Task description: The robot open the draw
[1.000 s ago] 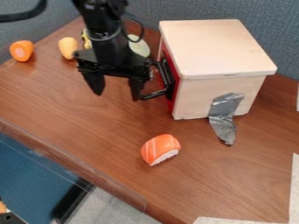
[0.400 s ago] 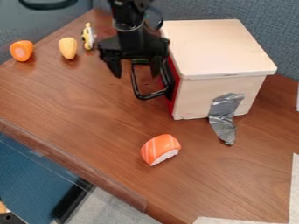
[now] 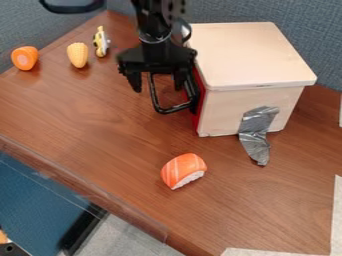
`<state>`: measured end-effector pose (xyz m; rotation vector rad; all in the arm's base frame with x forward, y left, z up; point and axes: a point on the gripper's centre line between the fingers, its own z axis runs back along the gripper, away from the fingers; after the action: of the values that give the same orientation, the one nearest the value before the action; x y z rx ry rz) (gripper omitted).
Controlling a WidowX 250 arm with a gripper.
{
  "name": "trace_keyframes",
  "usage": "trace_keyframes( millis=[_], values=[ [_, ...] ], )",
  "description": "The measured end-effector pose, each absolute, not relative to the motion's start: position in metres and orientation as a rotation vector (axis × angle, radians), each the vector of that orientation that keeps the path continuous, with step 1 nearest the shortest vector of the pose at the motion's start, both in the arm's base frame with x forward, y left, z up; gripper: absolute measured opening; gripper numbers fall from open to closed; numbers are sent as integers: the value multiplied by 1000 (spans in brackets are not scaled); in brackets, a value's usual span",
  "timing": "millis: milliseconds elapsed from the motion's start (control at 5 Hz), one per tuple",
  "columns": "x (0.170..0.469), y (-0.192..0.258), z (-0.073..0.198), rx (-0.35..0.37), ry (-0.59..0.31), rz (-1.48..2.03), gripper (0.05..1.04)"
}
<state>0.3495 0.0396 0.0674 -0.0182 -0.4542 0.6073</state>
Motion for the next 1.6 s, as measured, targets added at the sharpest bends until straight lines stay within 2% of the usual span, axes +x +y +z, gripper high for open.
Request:
trace_keyframes(
  millis=[400, 600, 1000, 1200, 1400, 1600],
  values=[
    [350, 42, 51, 20, -460, 595, 1001],
    [349, 40, 47, 28, -455, 614, 962],
    [343, 42, 40, 40, -437, 631, 374],
    [340, 41, 39, 38, -435, 650, 171],
    [332, 44, 43, 35, -431, 663, 127],
    [325, 54, 45, 46, -430, 678, 123]
  ],
)
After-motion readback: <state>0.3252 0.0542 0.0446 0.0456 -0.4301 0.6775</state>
